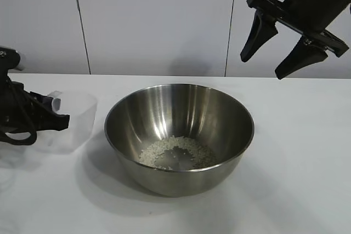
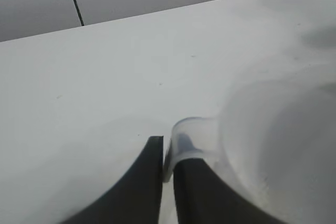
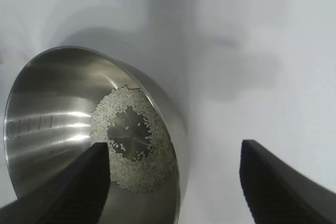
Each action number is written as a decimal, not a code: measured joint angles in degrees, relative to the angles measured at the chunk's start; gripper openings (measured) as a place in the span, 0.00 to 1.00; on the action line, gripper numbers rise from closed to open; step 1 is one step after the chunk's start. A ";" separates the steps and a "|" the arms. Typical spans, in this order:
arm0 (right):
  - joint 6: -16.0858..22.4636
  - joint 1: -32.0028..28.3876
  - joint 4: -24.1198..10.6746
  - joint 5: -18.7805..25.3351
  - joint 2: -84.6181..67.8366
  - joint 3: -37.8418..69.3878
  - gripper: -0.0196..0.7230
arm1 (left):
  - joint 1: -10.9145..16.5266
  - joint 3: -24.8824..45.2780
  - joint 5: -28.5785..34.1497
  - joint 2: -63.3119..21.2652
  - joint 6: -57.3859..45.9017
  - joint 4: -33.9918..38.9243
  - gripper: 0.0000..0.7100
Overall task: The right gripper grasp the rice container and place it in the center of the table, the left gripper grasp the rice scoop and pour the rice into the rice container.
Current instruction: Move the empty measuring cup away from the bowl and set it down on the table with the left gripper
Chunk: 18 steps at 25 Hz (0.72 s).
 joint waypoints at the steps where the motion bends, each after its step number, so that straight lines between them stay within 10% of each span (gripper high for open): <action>1: 0.00 0.00 0.00 0.00 0.00 0.00 0.68 | 0.00 0.00 0.00 0.00 0.00 0.00 0.20; 18: 0.00 0.00 0.00 -0.01 0.00 0.00 0.68 | 0.00 6.86 -2.35 0.00 0.00 -4.16 0.38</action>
